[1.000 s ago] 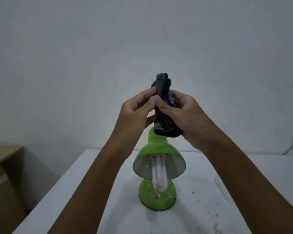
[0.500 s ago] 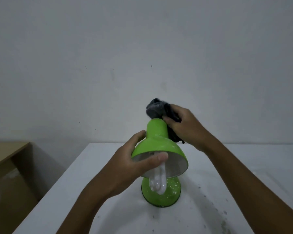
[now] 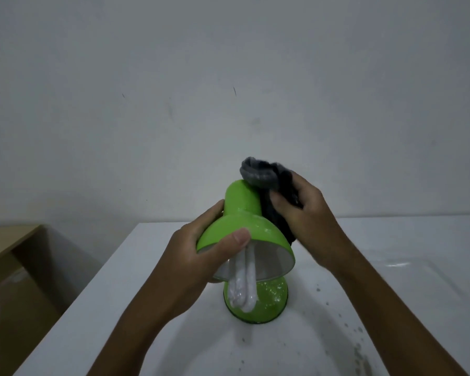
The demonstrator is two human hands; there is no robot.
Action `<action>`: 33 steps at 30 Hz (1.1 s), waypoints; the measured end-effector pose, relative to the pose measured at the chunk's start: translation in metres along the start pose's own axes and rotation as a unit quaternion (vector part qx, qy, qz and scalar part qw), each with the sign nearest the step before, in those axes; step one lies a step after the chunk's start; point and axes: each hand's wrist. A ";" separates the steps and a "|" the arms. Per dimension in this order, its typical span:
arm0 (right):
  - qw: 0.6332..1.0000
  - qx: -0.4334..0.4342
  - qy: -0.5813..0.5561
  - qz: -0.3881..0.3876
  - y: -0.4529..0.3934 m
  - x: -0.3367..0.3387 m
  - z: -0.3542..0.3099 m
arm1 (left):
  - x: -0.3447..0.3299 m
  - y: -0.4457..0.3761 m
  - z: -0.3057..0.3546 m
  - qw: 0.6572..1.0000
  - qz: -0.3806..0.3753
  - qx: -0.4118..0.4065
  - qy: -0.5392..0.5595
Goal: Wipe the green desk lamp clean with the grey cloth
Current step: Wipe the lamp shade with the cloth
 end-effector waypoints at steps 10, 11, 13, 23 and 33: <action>0.989 0.080 0.109 -0.063 -0.008 0.004 -0.008 | -0.001 0.000 -0.004 0.999 0.017 -0.028 -0.020; 0.995 0.065 0.067 -0.046 -0.007 0.006 -0.001 | -0.001 0.001 -0.004 0.999 0.018 -0.029 -0.018; 1.000 0.003 -0.008 -0.022 -0.014 0.007 0.007 | -0.001 0.001 -0.004 0.999 0.013 -0.030 -0.018; 0.968 -0.004 0.116 -0.224 -0.056 0.006 -0.034 | 0.000 0.000 -0.007 1.000 0.018 -0.007 -0.014; 0.949 0.119 0.275 -0.098 -0.034 -0.003 -0.030 | -0.002 -0.001 -0.007 0.999 0.026 0.002 -0.026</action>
Point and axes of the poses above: each hand's wrist, its own y-axis away from the middle knuckle, its own x-axis out of the back of the hand, z = x × y, and after that the axes turned 9 degrees about -x, right-handed
